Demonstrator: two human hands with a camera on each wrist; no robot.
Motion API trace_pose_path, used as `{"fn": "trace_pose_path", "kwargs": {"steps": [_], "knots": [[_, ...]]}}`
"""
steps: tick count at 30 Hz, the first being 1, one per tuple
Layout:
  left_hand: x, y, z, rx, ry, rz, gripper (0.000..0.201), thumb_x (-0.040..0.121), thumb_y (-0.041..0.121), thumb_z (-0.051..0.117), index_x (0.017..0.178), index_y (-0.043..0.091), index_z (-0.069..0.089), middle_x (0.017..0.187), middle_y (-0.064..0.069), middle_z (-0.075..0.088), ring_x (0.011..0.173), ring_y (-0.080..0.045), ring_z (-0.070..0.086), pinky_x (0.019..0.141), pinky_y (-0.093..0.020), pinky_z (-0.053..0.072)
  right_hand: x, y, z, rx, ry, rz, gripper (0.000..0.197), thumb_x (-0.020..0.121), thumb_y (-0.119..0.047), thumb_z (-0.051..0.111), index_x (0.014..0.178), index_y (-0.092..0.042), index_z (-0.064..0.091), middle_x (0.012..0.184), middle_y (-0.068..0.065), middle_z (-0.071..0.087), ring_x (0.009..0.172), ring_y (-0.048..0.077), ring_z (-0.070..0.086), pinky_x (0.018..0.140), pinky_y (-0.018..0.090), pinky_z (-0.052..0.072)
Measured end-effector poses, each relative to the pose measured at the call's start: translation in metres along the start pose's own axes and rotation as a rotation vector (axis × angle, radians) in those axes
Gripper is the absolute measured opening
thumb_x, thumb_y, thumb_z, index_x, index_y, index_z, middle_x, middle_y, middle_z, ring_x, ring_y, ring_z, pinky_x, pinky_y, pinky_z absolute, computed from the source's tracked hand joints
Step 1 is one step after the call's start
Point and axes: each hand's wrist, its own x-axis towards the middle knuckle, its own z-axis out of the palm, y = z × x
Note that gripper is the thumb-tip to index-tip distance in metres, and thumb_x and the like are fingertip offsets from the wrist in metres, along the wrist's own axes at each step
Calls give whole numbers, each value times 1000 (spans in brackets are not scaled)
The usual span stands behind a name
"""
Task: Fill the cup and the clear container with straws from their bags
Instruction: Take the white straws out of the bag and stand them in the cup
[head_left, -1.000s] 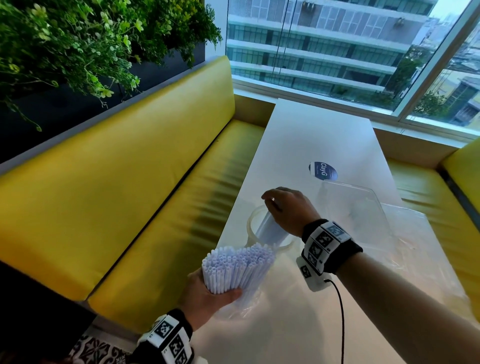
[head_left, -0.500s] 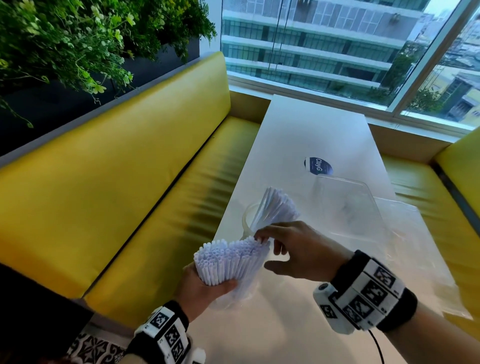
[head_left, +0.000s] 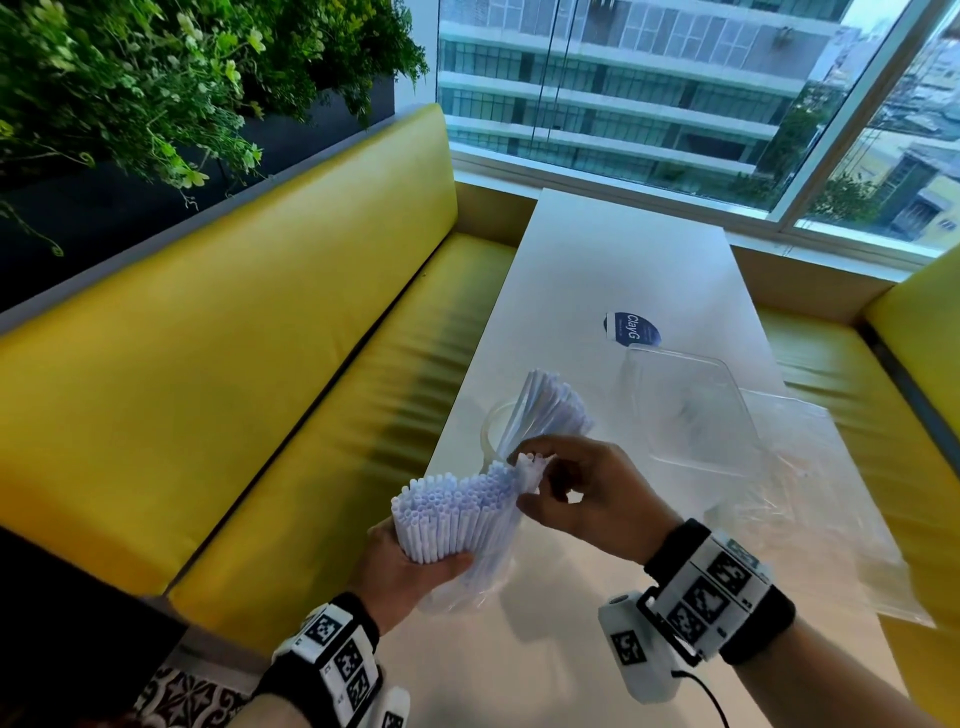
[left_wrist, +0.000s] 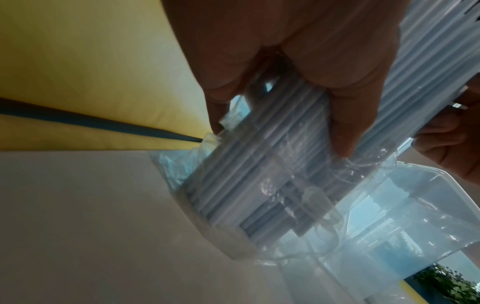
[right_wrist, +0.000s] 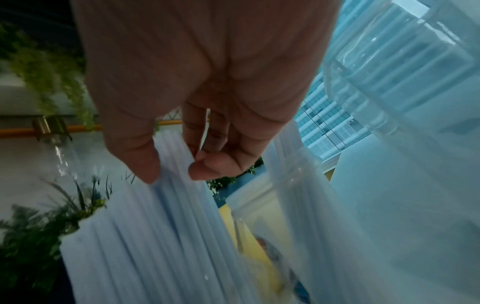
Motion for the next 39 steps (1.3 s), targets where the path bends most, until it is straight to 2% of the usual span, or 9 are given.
{"fn": "trace_pose_path", "kwargs": {"steps": [8, 11, 13, 16, 21, 24, 28, 35, 39], "knots": [[0, 3, 1, 8, 5, 15, 51, 47, 43, 90, 91, 45, 65, 97, 9, 74, 87, -14, 73, 72, -38, 63, 0, -4, 6, 147, 26, -36, 24, 80, -21, 79, 103, -25, 76, 90, 1, 68, 63, 22, 55, 62, 26, 50], [-1, 5, 2, 7, 19, 23, 51, 45, 45, 89, 91, 46, 66, 94, 11, 74, 85, -13, 73, 71, -36, 63, 0, -5, 10, 97, 3, -27, 25, 79, -23, 83, 102, -24, 74, 85, -7, 65, 58, 9, 50, 59, 25, 48], [-1, 7, 2, 9, 31, 23, 50, 44, 44, 88, 89, 46, 67, 92, 13, 74, 82, -10, 73, 69, -30, 62, 1, -7, 14, 34, 42, -47, 21, 80, -26, 81, 100, -23, 75, 82, -7, 65, 57, 12, 51, 57, 28, 47], [-2, 7, 2, 14, 38, 5, 49, 44, 42, 89, 87, 33, 69, 91, 14, 74, 81, -7, 72, 68, -28, 61, 3, -12, 14, 41, 125, -85, 14, 83, -26, 75, 96, -22, 75, 79, -6, 64, 60, 21, 53, 56, 33, 47], [-3, 6, 3, 50, 30, -12, 49, 55, 15, 95, 90, 30, 65, 93, 18, 73, 82, -4, 71, 68, -25, 60, 7, -8, 17, 5, 152, -104, 16, 82, -26, 79, 90, -35, 69, 79, -8, 63, 64, 16, 59, 58, 41, 54], [-3, 7, 2, 38, 42, -11, 53, 46, 34, 93, 90, 31, 65, 92, 19, 73, 82, -3, 71, 67, -23, 60, 10, -7, 22, -34, 189, -119, 7, 83, -32, 76, 82, -32, 69, 74, -6, 62, 63, 14, 61, 58, 44, 54], [-3, 6, 2, 49, 37, -2, 51, 53, 23, 96, 91, 31, 64, 91, 19, 72, 82, -4, 71, 69, -28, 61, 15, -15, 15, -60, 241, -177, 16, 83, -35, 73, 81, -19, 72, 73, -2, 62, 63, 16, 61, 57, 40, 53], [-3, 9, 1, 33, 31, 2, 52, 45, 42, 90, 90, 35, 65, 93, 18, 73, 83, -5, 71, 69, -28, 62, 15, -13, 16, -174, 154, -197, 11, 80, -25, 81, 83, -17, 73, 77, -4, 68, 65, 12, 63, 59, 31, 53], [-2, 8, 1, 41, 22, 22, 52, 48, 36, 93, 90, 49, 64, 95, 18, 72, 85, -6, 71, 68, -25, 61, 20, -20, 10, -202, 207, -237, 12, 80, -14, 80, 75, -18, 69, 68, -7, 61, 60, 10, 58, 57, 14, 45]]}}
